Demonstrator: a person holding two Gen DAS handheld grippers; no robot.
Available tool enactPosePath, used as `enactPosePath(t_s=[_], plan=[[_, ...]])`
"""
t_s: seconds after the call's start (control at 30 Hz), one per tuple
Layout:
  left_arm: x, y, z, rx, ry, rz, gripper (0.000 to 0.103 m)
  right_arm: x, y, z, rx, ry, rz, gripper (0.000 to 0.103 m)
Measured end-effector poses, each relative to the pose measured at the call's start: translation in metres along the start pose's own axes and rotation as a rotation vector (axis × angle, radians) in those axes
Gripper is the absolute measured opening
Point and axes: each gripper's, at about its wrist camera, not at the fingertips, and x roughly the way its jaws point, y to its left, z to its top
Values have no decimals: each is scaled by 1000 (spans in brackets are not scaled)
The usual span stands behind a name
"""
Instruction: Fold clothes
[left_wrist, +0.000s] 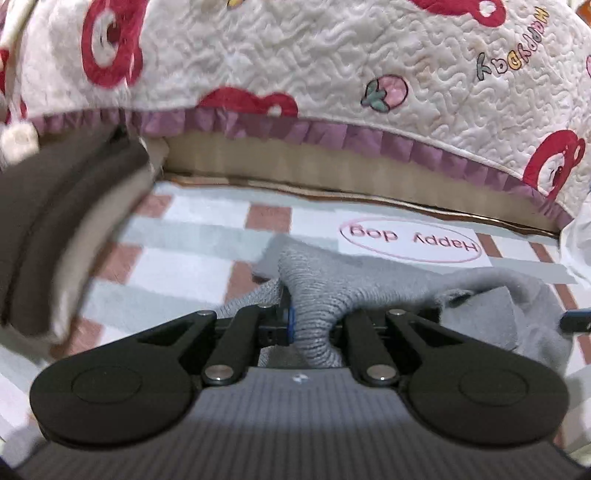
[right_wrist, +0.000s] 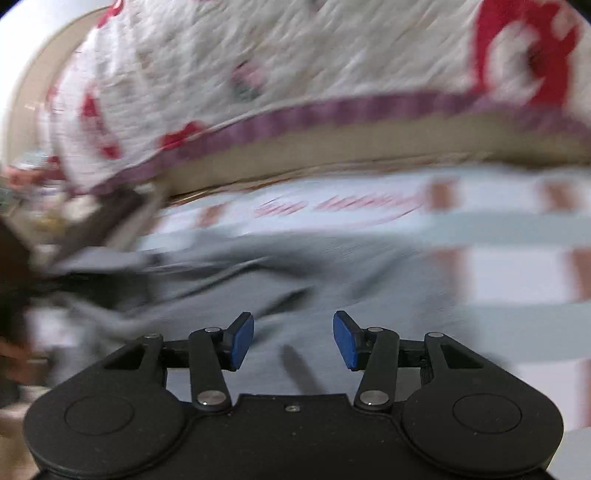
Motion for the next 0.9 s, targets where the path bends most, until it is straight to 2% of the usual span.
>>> enactPosePath(t_s=[0.07,0.13,0.2,0.33,0.47,0.5,0.57,0.6,0.63,0.67,0.7,0.77,0.9], plan=[[4,1,-2,-19,6,-29,6,18,10,-1,0,46,56,62],[2,2,-1,-29,-15,-49,6,38,23,-7,-67,103,66,64],[-2,4,3,-46,-33,-71,6,57,50,-20,-308,146,-31,64],[2,10,6,-85,-17,-116,6,70,83,-37,-620,59,-178,67],[8,17,11,-111,1,-154,6,72,93,-34,-720,-1,-227,75],[10,18,13,-111,4,-159,6,76,92,-32,-735,3,-225,79],[15,19,16,-111,10,-167,6,84,86,-26,-724,-11,-199,80],[18,18,19,-94,10,-167,6,88,83,-23,-718,-18,-185,76],[21,16,23,-67,8,-165,6,90,80,-18,-699,-28,-155,67],[25,15,28,-41,6,-162,6,92,79,-11,-676,-32,-124,36],[27,13,33,-16,-1,-162,6,93,78,-4,-651,-36,-94,13],[31,13,48,24,-26,-161,6,93,86,14,-606,-77,-64,8],[40,27,95,5,-103,-142,6,92,121,73,-643,-221,-54,7]])
